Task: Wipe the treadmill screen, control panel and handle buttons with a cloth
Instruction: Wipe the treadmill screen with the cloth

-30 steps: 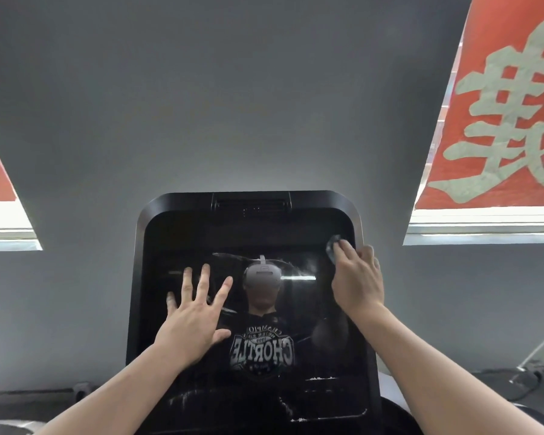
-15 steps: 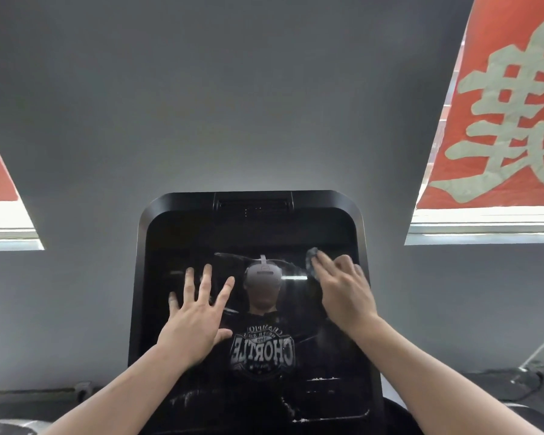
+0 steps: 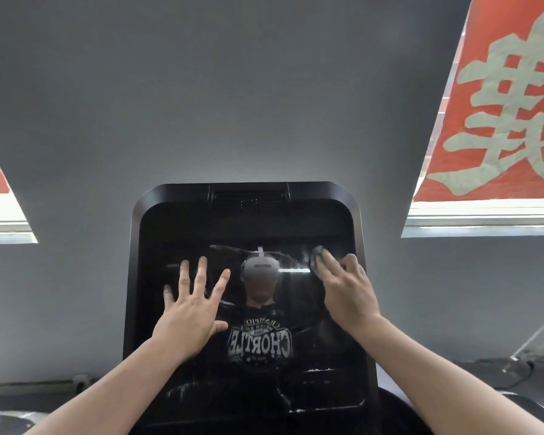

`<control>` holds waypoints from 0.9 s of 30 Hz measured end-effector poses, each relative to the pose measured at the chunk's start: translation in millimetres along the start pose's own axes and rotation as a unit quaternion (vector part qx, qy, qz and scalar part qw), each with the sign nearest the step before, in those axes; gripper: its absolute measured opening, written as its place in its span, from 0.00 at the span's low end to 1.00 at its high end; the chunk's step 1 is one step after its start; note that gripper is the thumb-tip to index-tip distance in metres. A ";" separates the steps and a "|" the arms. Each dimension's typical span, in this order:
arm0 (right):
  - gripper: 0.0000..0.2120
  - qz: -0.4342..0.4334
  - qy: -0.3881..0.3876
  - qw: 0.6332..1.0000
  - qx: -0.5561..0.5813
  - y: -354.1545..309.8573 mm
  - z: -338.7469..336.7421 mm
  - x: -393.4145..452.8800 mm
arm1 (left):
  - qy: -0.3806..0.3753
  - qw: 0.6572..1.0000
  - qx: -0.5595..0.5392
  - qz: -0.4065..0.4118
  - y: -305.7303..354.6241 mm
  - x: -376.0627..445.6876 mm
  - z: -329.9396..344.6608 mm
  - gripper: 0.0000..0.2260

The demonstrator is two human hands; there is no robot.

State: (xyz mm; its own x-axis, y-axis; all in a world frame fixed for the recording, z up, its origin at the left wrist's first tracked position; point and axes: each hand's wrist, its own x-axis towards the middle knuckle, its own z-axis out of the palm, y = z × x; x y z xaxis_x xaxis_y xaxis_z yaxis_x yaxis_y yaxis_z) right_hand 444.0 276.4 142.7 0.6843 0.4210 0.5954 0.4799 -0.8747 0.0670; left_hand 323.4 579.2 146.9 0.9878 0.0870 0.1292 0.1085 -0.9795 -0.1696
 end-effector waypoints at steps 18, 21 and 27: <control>0.32 -0.037 -0.093 0.992 -0.078 -20.6 3.7 -22.0 | -0.027 0.999 0.016 -0.004 1.3 -0.1 -4.2 0.48; 0.33 0.045 -0.059 0.997 -0.036 -0.4 -4.7 -5.5 | -0.034 0.999 0.018 -0.004 2.3 -0.3 -6.3 0.48; 0.30 -0.050 -0.080 0.995 -0.016 -23.1 3.7 -25.1 | -0.033 0.999 0.008 -0.006 1.6 -0.3 -4.2 0.48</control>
State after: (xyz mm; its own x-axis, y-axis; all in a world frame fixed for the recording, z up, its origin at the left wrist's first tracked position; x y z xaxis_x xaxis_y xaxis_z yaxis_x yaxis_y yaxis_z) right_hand 417.8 286.9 123.3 0.7137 0.5370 0.4497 0.5337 -0.8327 0.1475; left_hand 322.8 576.8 150.6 0.9917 0.1107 0.0657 0.1211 -0.9755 -0.1837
